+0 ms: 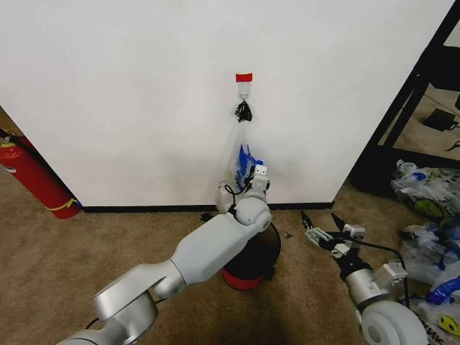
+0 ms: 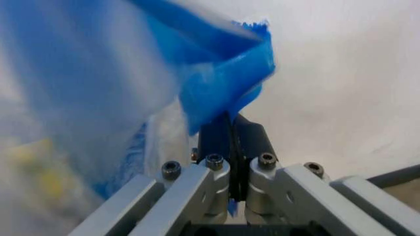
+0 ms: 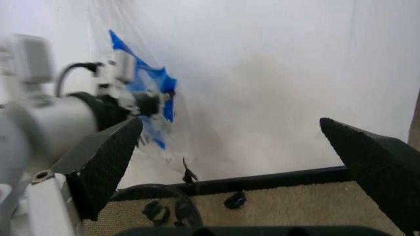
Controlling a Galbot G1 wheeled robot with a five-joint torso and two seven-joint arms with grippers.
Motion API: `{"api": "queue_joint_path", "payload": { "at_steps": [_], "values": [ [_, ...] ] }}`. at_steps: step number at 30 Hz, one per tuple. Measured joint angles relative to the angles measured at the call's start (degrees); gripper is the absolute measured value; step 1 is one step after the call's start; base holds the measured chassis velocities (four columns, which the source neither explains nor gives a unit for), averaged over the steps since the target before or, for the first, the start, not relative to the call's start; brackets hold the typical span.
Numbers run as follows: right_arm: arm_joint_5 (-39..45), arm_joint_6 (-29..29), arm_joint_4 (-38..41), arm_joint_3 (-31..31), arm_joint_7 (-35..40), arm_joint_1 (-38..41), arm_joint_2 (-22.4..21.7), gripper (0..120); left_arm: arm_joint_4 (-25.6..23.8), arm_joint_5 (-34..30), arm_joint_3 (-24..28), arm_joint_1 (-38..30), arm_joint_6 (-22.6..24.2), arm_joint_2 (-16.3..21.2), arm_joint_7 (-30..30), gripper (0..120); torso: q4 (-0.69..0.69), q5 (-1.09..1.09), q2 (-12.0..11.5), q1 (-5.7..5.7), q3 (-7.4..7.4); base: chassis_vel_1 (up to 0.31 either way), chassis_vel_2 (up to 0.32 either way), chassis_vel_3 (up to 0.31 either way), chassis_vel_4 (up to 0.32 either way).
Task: Pick up the garbage bag from the wall and place it over the trash bin.
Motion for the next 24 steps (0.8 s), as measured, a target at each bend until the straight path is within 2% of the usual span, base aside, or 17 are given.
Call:
{"api": "queue_joint_path", "payload": {
  "at_steps": [1, 5, 6, 7, 10, 12, 17, 18, 19, 20, 22, 23, 24],
  "values": [
    [0.28, -0.02, 0.01, -0.11, 0.05, 0.11, 0.03, 100, -1.85, -0.58, -0.49, 0.61, -0.37, 0.82, 0.02, 0, 0.00, 0.00, 0.01, 0.00, 0.00, 0.000, 0.000, 0.000, 0.000],
    [0.46, -0.05, 0.17, -0.90, 0.17, 0.52, 0.01, 100, -15.28, -6.23, -4.36, 5.14, -3.25, 7.20, 1.88, 0, -0.01, -0.01, 0.01, 0.00, -0.01, 0.000, 0.000, 0.000, 0.000],
    [0.42, -0.05, 0.26, -1.10, 0.16, 0.65, -0.11, 100, -17.68, -7.19, -5.33, 6.15, -3.94, 8.58, 2.70, 0, -0.01, -0.01, 0.01, 0.00, -0.01, 0.000, 0.000, 0.000, 0.000],
    [0.42, -0.05, 0.26, -1.10, 0.16, 0.65, -0.11, 100, -17.68, -7.19, -5.33, 6.15, -3.94, 8.58, 2.70, 0, -0.01, -0.01, 0.01, 0.00, -0.01, 0.000, 0.000, 0.000, 0.000],
    [-0.21, -0.13, 0.48, -1.95, 0.03, 1.85, -1.01, 100, -26.28, -9.58, -9.71, 10.53, -6.38, 13.46, 6.17, 0, 0.03, -0.01, 0.01, -0.01, -0.01, 0.000, 0.000, 0.000, 0.000],
    [-1.25, -0.07, 0.50, -2.37, 0.10, 2.82, -1.88, 100, -29.39, -10.11, -11.16, 12.40, -7.31, 15.39, 7.19, 0, 0.03, 0.00, 0.01, -0.01, -0.01, 0.000, 0.000, 0.000, 0.000],
    [-4.72, 0.32, 0.60, -3.37, 1.15, 5.39, -5.07, 100, -32.86, -10.64, -13.04, 14.71, -8.24, 17.18, 8.37, 0, -0.04, 0.00, 0.01, -0.01, -0.01, 0.000, 0.000, 0.000, 0.000],
    [-7.88, 0.28, 0.38, -4.48, 1.64, 8.25, -8.73, 100, -34.41, -10.68, -14.34, 16.16, -8.63, 18.15, 9.03, 0, -0.02, 0.02, 0.01, -0.01, -0.01, 0.000, 0.000, 0.000, 0.000],
    [-8.96, 0.25, 0.18, -4.89, 1.67, 9.34, -10.23, 100, -34.73, -10.68, -14.61, 16.51, -8.73, 18.35, 9.19, 0, -0.01, 0.02, 0.01, -0.01, -0.01, 0.000, 0.000, 0.000, 0.000],
    [-10.44, 0.17, -0.22, -5.64, 1.69, 11.53, -13.44, 100, -35.20, -10.68, -15.03, 17.14, -9.04, 18.62, 9.61, 0, 0.05, 0.01, 0.00, -0.01, -0.01, 0.000, 0.000, 0.000, 0.000],
    [-10.74, 0.02, -0.68, -6.64, 1.68, 14.58, -18.41, 100, -35.28, -10.67, -14.73, 17.19, -9.40, 18.40, 10.26, 0, 0.06, 0.01, 0.01, 0.00, 0.00, 0.000, 0.000, 0.000, 0.000],
    [-10.74, 0.02, -0.68, -6.64, 1.68, 14.58, -18.41, 100, -35.28, -10.67, -14.73, 17.19, -9.40, 18.40, 10.26, 0, 0.06, 0.01, 0.01, 0.00, 0.00, 0.000, 0.000, 0.000, 0.000],
    [-10.66, 0.05, -1.05, -6.92, 1.59, 15.73, -20.47, 100, -35.17, -10.67, -14.22, 16.89, -9.58, 18.07, 10.56, 0, 0.05, 0.00, 0.01, -0.01, 0.00, 0.000, 0.000, 0.000, 0.000]
  ]
}}
